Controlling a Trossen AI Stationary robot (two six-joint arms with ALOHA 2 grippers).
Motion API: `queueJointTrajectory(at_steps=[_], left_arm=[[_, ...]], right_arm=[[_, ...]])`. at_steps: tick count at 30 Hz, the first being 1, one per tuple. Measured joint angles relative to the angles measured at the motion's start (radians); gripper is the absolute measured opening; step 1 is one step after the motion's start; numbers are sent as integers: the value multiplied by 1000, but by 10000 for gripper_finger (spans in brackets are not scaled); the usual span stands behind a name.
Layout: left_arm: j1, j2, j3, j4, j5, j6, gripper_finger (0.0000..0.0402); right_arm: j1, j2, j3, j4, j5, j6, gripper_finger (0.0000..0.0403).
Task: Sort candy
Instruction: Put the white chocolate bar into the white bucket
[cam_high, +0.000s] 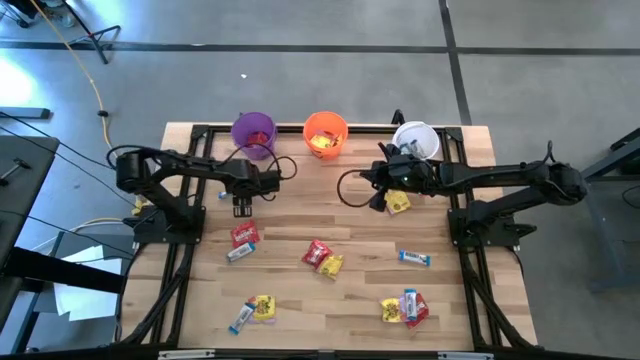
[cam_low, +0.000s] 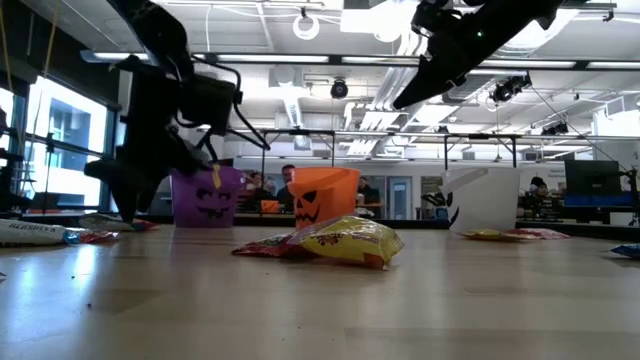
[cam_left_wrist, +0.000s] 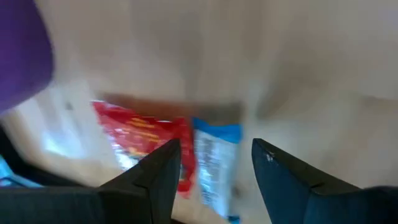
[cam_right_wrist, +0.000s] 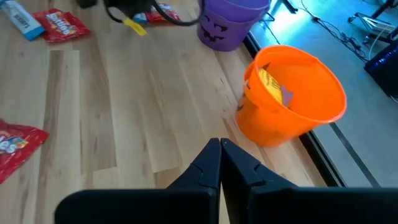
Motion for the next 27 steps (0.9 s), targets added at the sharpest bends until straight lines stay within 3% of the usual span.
queueJointTrajectory(at_steps=[9,17,19,22,27], left_arm=[[0,62,-17,53,-9,-10,149],[0,67,-17,57,-3,-36,43],[-10,57,-18,88,-40,-53,13],[-31,19,-18,127,-56,-63,8],[-55,-52,-18,206,23,-111,2]], right_arm=[[24,0,0,0,0,-9,0],[25,0,0,-6,2,-24,0],[25,0,0,-8,8,-29,0],[25,0,0,-37,8,-47,0],[29,0,0,-55,8,-40,0]])
